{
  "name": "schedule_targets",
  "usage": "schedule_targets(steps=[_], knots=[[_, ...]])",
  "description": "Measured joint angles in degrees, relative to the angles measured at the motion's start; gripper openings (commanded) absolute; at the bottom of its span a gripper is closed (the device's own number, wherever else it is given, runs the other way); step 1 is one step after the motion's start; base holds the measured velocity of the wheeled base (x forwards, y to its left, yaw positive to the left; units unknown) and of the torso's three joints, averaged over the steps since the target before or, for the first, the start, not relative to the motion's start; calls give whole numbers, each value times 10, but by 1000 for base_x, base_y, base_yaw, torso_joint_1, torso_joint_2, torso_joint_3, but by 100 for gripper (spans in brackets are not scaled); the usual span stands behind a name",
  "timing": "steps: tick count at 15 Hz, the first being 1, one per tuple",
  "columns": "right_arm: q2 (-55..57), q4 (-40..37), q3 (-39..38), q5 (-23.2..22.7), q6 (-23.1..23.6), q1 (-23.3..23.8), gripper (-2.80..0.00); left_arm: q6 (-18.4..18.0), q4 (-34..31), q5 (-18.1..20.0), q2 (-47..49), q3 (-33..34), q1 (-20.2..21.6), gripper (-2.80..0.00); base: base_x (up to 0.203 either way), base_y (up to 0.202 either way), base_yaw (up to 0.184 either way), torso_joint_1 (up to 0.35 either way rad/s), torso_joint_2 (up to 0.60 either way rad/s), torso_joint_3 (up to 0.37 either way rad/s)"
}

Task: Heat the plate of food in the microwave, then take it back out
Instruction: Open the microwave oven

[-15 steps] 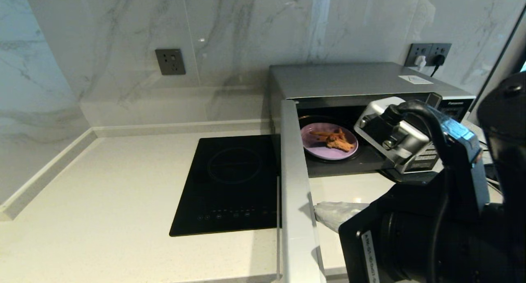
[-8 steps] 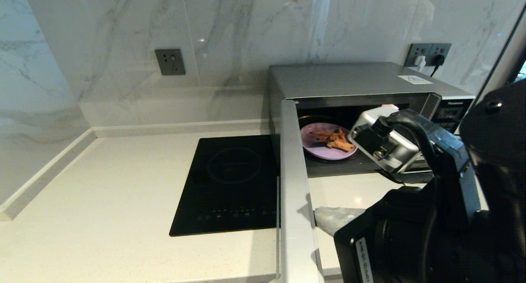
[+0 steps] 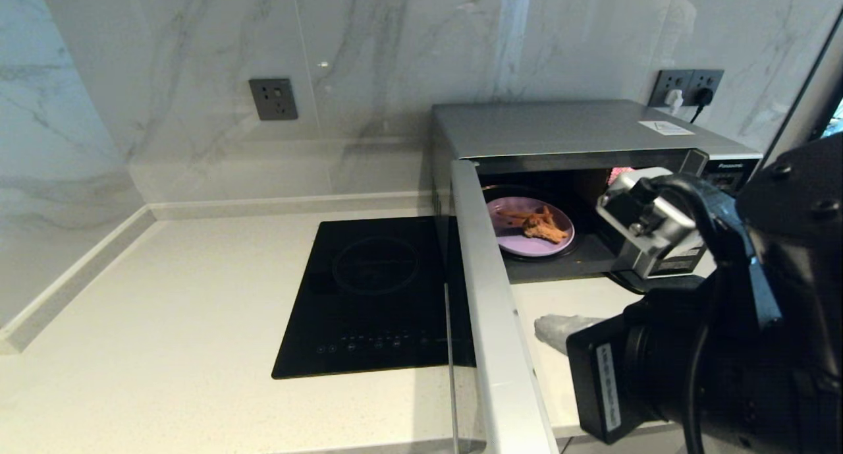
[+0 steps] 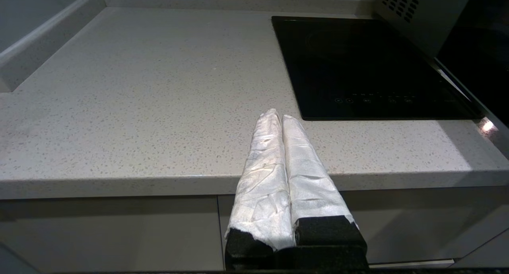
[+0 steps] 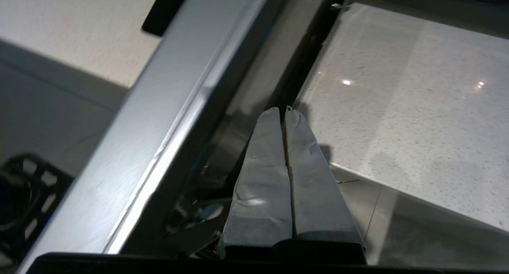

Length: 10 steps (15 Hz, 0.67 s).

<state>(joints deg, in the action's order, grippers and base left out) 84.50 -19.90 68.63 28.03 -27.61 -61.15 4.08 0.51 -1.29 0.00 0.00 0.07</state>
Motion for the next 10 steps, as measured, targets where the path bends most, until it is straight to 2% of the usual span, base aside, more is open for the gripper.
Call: schedule_targets(steps=[4,10], knots=[[-23,0,-2,1,-36,89,-280,0,0,0,0,0,0,-280,0,0,0,0,0,0],[-66,3,-76,-6,-52,274,-280,0,0,0,0,0,0,-280,0,0,0,0,0,0]])
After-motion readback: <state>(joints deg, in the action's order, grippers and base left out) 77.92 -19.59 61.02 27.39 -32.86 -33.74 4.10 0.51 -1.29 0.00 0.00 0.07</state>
